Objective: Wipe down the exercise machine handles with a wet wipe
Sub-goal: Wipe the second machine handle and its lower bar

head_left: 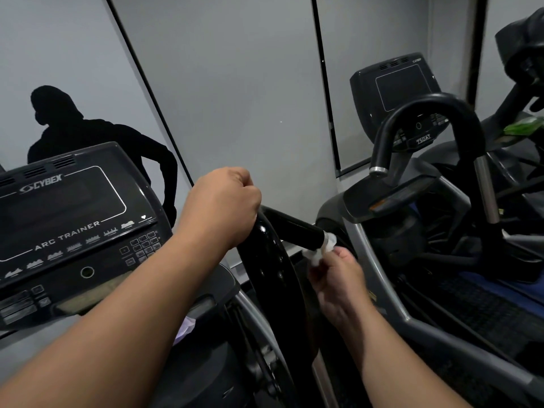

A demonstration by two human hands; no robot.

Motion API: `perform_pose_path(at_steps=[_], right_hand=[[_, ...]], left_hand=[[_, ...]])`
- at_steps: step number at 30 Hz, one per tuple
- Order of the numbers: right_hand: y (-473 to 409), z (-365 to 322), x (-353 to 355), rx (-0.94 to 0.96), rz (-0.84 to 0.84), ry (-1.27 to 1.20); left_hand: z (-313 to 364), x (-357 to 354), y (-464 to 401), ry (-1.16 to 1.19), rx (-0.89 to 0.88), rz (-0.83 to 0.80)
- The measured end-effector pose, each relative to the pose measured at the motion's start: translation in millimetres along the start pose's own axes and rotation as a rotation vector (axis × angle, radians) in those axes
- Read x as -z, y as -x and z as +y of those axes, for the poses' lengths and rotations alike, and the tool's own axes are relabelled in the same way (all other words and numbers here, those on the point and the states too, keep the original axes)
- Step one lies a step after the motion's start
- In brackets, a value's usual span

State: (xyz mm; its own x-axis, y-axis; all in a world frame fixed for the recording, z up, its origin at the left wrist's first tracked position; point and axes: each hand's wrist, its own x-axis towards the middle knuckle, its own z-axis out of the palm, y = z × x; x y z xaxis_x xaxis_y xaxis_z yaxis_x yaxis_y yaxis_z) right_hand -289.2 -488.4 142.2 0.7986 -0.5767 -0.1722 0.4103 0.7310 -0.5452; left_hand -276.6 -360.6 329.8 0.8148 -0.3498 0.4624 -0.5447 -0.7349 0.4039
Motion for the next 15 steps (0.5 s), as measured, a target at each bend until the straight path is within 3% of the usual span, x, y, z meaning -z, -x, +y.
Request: perform_pose_path(at_steps=[8, 15], right_hand=[[3, 5, -10, -0.312, -0.085, -0.308], [6, 9, -18, -0.29, -0.073, -0.31]], left_hand=[[0, 1, 2, 0.007, -0.007, 0.007], [-5, -1, 1, 0.052, -0.052, 0.046]])
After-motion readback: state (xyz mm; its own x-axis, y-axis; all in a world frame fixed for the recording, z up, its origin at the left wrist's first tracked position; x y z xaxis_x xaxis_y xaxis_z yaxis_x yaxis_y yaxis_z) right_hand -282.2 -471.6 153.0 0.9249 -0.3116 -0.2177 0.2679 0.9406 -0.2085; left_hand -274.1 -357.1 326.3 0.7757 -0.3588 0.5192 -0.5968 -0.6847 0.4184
